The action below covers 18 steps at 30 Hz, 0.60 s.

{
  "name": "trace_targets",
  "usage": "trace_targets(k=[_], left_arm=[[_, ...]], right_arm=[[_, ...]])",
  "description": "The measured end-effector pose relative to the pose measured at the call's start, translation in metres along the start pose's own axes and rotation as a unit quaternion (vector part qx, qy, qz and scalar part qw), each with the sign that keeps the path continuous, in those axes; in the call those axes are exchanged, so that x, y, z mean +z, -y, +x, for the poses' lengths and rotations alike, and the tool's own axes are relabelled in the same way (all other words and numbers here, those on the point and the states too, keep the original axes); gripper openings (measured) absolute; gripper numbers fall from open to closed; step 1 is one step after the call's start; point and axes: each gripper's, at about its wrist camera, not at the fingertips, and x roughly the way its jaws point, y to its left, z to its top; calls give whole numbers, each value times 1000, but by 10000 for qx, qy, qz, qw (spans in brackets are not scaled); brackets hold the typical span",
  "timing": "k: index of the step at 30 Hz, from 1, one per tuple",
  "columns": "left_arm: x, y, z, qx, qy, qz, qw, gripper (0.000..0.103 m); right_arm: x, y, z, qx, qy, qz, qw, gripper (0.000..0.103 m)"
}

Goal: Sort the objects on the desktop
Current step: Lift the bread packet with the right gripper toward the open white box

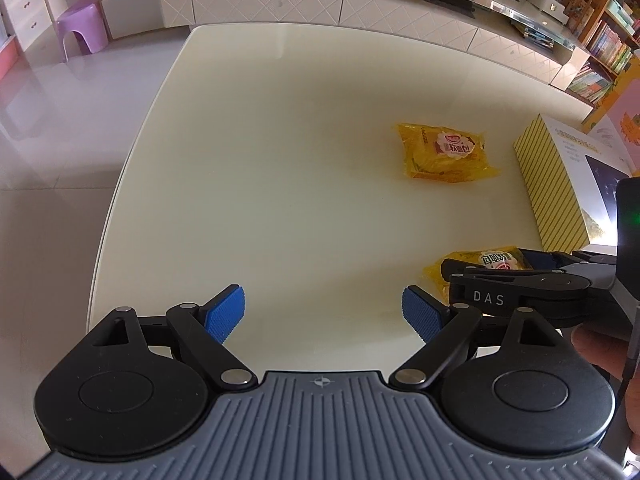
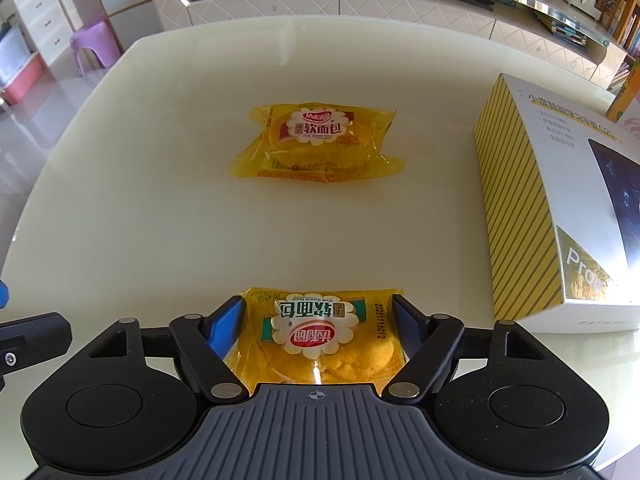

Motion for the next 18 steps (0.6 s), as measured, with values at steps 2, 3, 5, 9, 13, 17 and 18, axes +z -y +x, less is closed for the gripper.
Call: trace_targets(k=[2,3,5,9,13,17,18], left_arm=[[0,0,-1,-7,3,-2,10000,103],[-1,0,-2,-13,5,-3,10000,103],[-1,1,-3,-28,1,-13,10000,103],[-2,3,-8,-51,11,-10,10000,103],[-3,5,-16,-151,-24,11,9999,103],[-7,8,-28,-237,-115,119,9996,103],[-8,8,-31,-268,-118,129,9995,103]], right_arm=[[0,1,-1,0,-12,33,10000,72],[-1,1,-3,7,5,39,10000,72],[-1,1,-6,21,38,52,10000,71],[-3,0,-12,49,106,76,9999,71],[-1,0,-19,65,180,108,9998,70],[3,-1,-31,112,293,126,9994,70],[4,-2,-34,135,323,119,9993,70]])
